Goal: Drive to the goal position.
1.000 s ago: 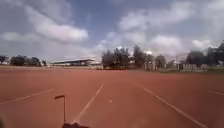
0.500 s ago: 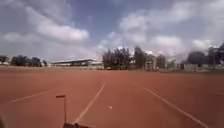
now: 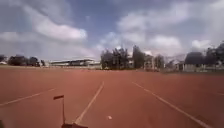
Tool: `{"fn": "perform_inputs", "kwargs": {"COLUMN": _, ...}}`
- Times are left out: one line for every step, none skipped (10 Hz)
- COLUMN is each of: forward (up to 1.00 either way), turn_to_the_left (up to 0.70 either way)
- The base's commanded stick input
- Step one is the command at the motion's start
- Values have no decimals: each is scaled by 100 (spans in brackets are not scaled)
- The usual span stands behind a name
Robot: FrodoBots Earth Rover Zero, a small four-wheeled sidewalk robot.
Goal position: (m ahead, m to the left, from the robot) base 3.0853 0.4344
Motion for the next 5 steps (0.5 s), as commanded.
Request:
{"fn": "perform_inputs", "kwargs": {"forward": 70, "turn_to_the_left": -35}}
{"fn": "perform_inputs", "kwargs": {"forward": 70, "turn_to_the_left": -35}}
{"fn": "perform_inputs", "kwargs": {"forward": 70, "turn_to_the_left": -35}}
{"fn": "perform_inputs", "kwargs": {"forward": 70, "turn_to_the_left": -30}}
{"fn": "perform_inputs", "kwargs": {"forward": 70, "turn_to_the_left": -19}}
